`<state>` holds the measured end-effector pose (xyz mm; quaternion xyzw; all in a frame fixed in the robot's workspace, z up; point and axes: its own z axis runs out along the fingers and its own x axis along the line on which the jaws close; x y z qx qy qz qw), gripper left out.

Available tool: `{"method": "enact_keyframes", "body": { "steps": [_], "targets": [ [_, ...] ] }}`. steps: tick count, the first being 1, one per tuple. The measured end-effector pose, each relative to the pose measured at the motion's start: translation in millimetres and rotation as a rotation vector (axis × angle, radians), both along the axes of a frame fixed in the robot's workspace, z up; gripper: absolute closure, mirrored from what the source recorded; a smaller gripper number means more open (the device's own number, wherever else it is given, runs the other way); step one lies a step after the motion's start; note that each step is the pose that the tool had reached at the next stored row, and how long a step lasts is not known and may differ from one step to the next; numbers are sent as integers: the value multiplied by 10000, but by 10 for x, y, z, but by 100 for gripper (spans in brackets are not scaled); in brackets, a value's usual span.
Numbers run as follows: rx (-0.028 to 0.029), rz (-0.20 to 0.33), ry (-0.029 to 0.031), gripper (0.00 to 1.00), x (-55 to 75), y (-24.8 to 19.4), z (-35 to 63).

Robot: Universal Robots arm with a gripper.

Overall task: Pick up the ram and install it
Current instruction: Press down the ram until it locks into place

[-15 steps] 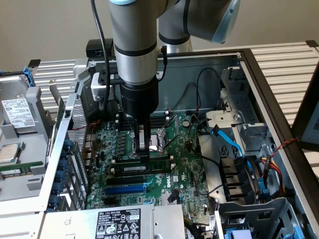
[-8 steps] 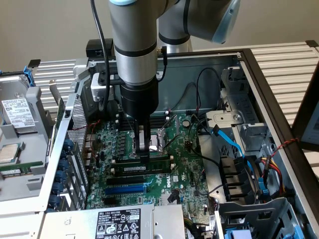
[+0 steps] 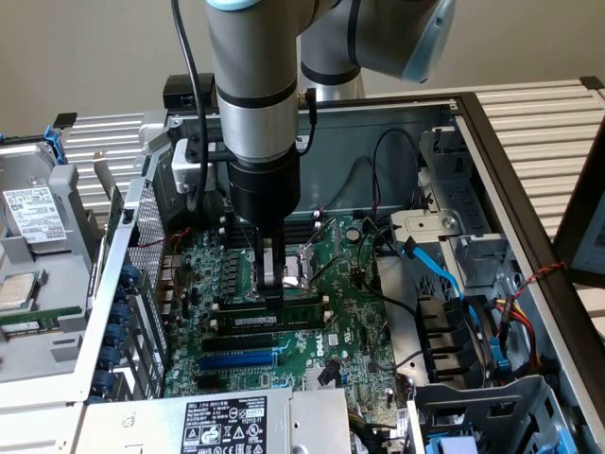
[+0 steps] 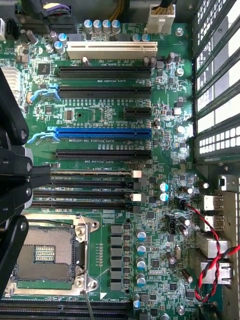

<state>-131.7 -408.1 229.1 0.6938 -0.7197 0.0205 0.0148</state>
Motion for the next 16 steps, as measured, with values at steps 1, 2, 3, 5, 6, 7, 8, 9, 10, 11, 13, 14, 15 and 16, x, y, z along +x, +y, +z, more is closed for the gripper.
{"method": "enact_keyframes", "body": {
  "steps": [1,2,3,5,6,7,8,9,10,11,13,14,15,16],
  "targets": [
    [0,0,0,90,0,0,0],
    [0,-1,0,90,-1,-1,0],
    [-1,-1,0,90,-1,-1,0],
    [0,-2,0,90,-1,-2,-1],
    [-1,-1,1,90,0,-3,-1],
    [-1,-1,1,90,-1,-3,-3],
    [-3,-1,1,90,-1,-4,-4],
    [-4,0,1,90,-1,-4,-6],
    [-4,-1,0,90,-1,-4,-9],
    [-4,0,-1,90,-1,-4,-11],
    [-2,0,-6,90,0,-3,-16],
    [7,0,-13,90,0,-2,-21],
    [3,0,-14,90,0,-3,-22],
    [2,-1,-13,90,0,-3,-22]
  ]
}}
